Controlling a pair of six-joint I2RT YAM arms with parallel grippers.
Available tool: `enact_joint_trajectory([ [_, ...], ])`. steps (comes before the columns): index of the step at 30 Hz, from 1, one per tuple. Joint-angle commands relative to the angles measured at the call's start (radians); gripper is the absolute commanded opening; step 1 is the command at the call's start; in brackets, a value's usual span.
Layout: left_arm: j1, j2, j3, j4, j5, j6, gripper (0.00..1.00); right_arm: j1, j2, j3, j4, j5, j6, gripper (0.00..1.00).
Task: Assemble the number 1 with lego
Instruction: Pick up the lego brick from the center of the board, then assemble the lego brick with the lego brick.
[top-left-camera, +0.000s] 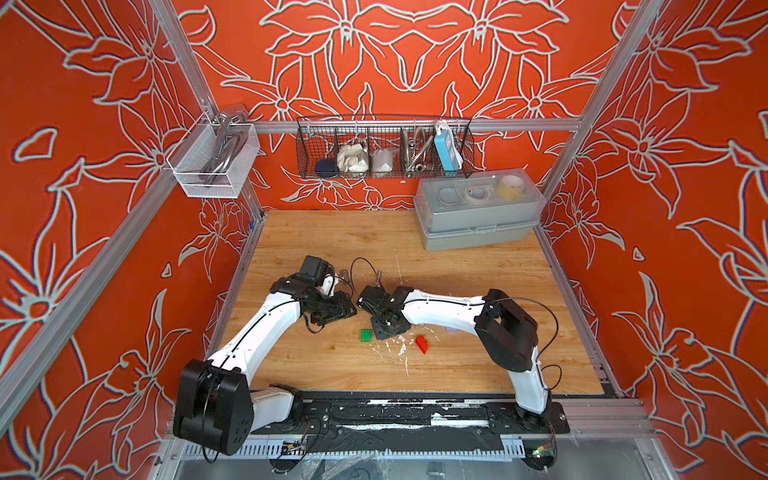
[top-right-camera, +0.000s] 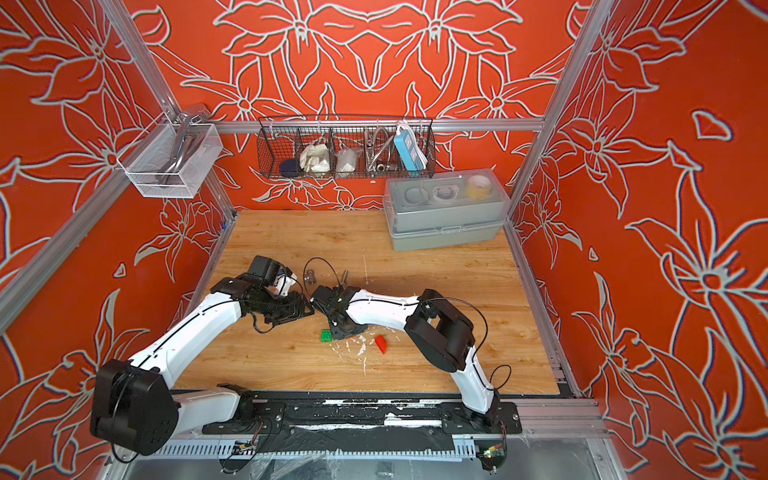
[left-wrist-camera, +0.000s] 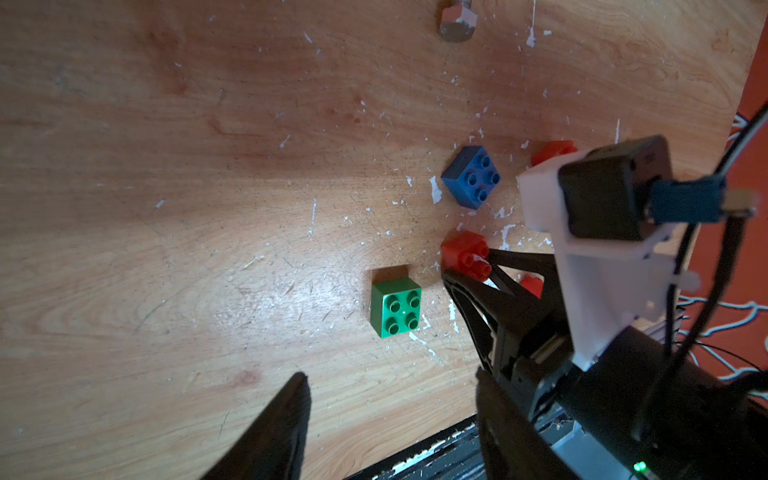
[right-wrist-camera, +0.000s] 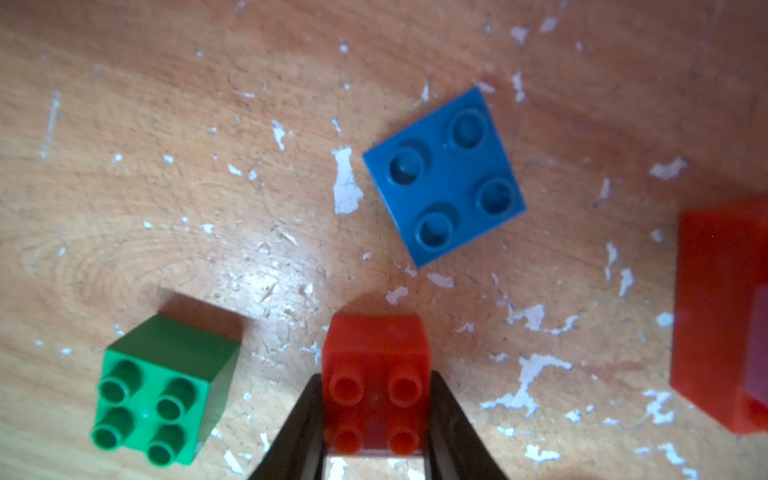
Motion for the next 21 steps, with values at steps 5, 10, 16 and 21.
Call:
enact_joint_trajectory([
  [5,0.004,0.024,0.006,0.004,0.031,0.021,0.61,-0.043,-0.217,0.001,-0.123,-0.031,-0.151,0.28],
  [10,-0.043,0.039,0.032,0.007,0.012,0.013,0.61,-0.145,-0.342,-0.025,-0.198,-0.119,-0.297,0.28],
  [16,-0.143,0.088,0.087,0.063,0.013,-0.057,0.61,-0.284,-0.420,-0.045,-0.270,-0.183,-0.474,0.28],
  [21,-0.181,0.171,0.168,0.088,0.048,-0.098,0.62,-0.348,-0.424,-0.065,-0.265,-0.217,-0.548,0.29],
])
